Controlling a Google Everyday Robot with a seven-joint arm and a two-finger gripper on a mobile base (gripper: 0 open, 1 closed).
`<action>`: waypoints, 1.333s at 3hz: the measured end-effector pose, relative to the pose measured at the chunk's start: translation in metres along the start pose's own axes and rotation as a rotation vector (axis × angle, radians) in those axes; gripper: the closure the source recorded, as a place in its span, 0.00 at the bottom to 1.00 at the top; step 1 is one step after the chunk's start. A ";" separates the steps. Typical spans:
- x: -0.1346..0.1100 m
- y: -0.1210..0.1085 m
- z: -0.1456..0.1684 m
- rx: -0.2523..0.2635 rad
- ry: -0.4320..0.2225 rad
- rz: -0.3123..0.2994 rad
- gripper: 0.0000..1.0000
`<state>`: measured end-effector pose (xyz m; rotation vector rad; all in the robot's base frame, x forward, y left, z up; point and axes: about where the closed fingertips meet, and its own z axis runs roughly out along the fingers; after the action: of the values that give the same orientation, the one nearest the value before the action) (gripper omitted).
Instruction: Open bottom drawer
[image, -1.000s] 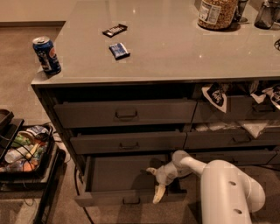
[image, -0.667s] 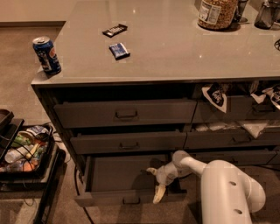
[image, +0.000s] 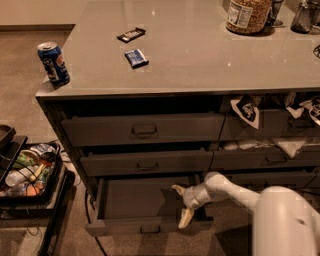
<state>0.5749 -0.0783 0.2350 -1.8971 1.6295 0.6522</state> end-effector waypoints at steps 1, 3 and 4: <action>-0.022 -0.001 -0.050 0.145 0.032 -0.079 0.00; -0.032 0.032 -0.035 0.103 0.016 -0.078 0.00; -0.032 0.032 -0.035 0.103 0.016 -0.078 0.19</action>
Offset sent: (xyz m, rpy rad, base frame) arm 0.0016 -0.0179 0.0467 -0.0098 -0.1500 -0.0432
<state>0.5391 -0.0831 0.2792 -1.8856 1.5593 0.5125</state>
